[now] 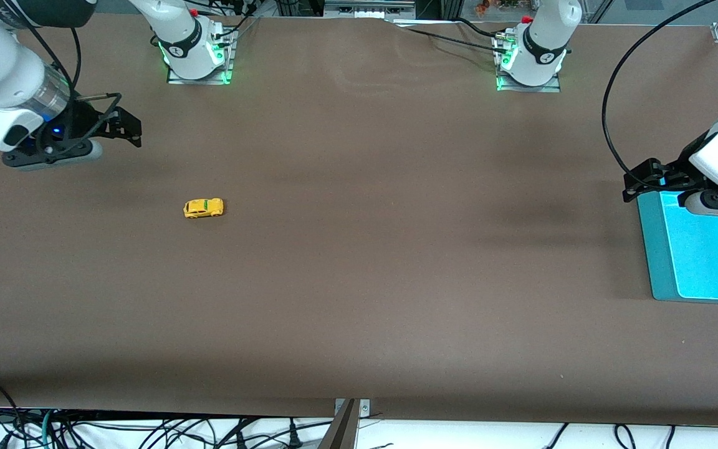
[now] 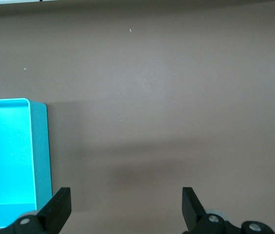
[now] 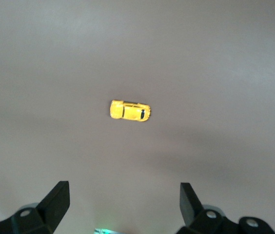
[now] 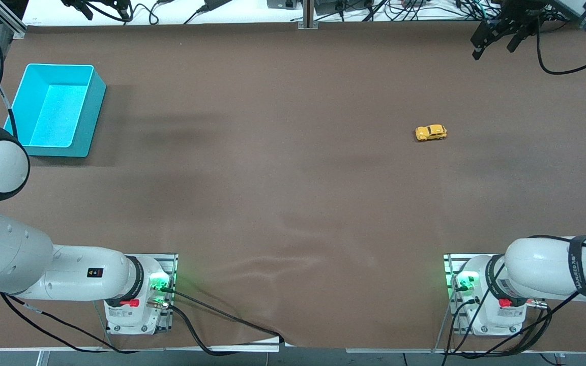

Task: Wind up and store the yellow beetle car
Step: 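Lower the right gripper onto the yellow toy car and grasp it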

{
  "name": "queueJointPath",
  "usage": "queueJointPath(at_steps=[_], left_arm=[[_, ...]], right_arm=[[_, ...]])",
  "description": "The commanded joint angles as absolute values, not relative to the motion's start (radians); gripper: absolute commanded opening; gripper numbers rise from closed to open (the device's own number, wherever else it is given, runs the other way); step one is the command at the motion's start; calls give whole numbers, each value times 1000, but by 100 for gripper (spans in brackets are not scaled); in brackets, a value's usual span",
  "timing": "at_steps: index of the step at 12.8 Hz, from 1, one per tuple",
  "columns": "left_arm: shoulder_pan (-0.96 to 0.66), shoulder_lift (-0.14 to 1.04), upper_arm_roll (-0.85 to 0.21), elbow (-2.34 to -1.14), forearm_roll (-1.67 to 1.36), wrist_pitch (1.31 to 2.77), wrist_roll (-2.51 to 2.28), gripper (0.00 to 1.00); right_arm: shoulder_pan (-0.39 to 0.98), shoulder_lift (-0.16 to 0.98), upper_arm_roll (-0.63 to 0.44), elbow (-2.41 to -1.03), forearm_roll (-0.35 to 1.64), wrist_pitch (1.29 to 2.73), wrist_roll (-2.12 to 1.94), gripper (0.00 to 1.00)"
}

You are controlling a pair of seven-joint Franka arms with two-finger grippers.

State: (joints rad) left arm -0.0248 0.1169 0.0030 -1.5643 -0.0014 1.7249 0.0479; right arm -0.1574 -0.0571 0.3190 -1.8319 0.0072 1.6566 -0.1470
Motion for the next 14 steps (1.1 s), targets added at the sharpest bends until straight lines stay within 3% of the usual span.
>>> queueJointPath(at_steps=[1, 4, 8, 14], left_arm=[[-23, 133, 2, -1531, 9, 1713, 41, 100], [-23, 133, 2, -1531, 9, 1713, 40, 100], [-25, 135, 2, -1531, 9, 1713, 40, 100], [-23, 135, 3, -1531, 8, 1713, 41, 100]], right_arm=[[-158, -64, 337, -1934, 26, 1724, -404, 100], [-158, -37, 345, -2041, 25, 1863, -700, 100], [-158, 135, 344, -2126, 21, 2135, -1199, 100], [-160, 290, 341, -2218, 8, 2437, -1420, 100]])
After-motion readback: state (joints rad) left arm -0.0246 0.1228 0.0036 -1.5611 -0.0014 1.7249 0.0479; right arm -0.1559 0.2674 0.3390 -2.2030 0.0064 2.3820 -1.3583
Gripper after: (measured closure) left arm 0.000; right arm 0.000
